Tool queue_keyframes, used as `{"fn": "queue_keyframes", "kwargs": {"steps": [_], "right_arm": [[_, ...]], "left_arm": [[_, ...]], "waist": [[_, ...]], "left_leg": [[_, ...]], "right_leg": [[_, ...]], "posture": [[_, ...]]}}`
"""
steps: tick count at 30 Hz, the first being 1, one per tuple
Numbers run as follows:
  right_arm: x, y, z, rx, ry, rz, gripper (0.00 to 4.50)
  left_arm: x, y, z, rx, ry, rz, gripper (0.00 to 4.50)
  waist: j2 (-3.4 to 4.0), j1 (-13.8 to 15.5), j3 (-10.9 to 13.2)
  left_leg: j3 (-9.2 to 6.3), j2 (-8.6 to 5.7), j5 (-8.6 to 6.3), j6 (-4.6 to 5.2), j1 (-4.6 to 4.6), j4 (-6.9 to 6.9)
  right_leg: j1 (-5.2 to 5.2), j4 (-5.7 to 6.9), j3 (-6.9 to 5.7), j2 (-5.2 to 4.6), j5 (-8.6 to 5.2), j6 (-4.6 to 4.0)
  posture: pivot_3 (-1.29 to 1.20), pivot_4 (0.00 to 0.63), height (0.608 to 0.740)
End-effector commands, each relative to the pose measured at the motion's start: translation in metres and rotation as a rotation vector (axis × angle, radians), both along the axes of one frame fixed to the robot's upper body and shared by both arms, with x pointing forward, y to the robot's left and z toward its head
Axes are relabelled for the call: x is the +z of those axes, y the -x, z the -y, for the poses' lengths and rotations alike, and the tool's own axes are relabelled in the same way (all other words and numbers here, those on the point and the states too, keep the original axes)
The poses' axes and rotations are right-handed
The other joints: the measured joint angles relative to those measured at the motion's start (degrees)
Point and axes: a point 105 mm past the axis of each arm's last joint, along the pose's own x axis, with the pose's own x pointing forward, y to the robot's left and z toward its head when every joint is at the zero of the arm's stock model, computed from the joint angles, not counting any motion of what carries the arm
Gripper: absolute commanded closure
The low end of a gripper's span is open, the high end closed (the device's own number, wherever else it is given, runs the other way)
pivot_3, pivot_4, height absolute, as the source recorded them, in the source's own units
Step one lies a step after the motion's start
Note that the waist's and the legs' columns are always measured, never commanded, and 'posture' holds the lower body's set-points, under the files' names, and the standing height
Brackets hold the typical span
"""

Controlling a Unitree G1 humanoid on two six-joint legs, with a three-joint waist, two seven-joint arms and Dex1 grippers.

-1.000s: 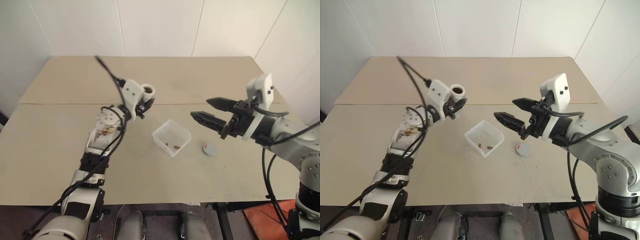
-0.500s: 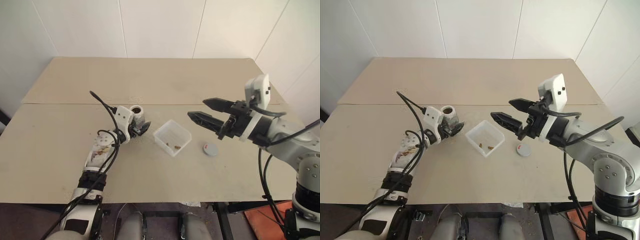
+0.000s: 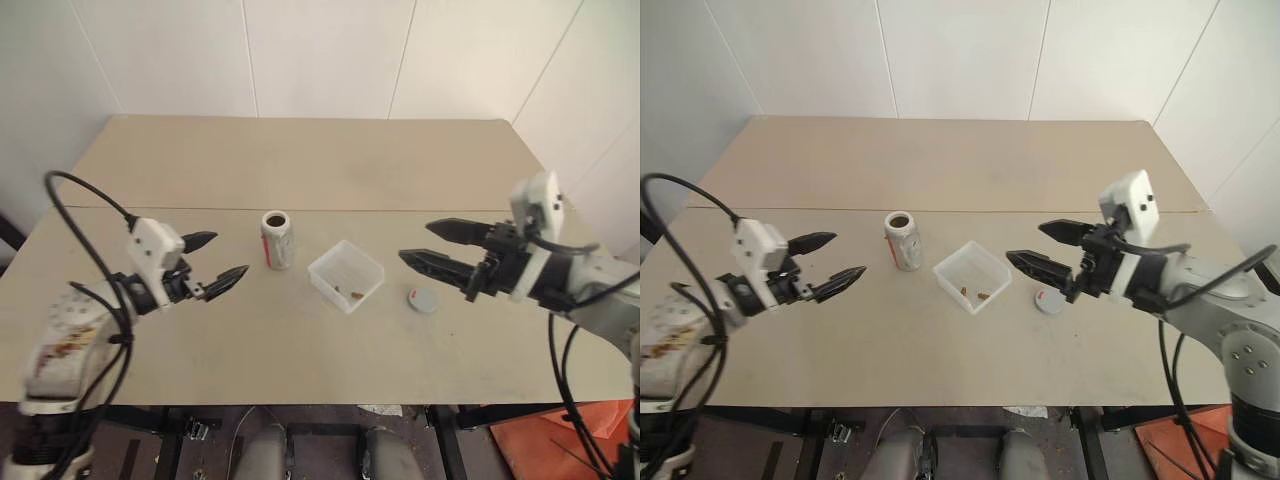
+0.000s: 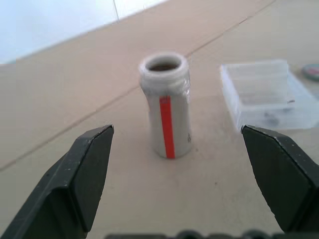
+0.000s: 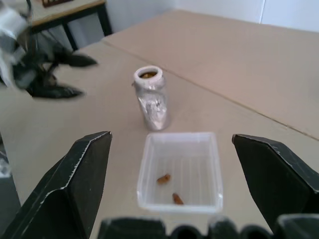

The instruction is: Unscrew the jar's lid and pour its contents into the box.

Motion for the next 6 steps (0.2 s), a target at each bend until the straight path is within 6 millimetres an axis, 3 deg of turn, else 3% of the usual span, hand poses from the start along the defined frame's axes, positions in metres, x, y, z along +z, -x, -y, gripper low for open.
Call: {"fn": "queue_keyframes", "kwargs": {"steps": [1,6], "right_arm": [[0.002,0.011,0.02,0.05,0.051,0.052,0.0],[-0.019,0.011,0.038,0.046,0.118,0.016,0.0]], "left_arm": [[0.026,0.015,-0.009,-0.096,-0.028,0.078,0.03],[0.016,0.016,-0.007,-0.156,-0.066,0.066,0.03]], "waist": [[0.0,0.0,0.0],[0.01,-0.1,0.0]], "left_leg": [[0.04,0.0,0.0,0.0,0.03,-0.03],[0.24,-0.02,0.0,0.0,0.14,-0.06]], "right_leg": [[-0.01,-0.01,0.03,0.0,-0.01,0.0],[0.03,-0.02,0.21,0.06,-0.05,0.01]], "posture": [[0.0,0.15,0.74],[0.0,0.15,0.74]]}}
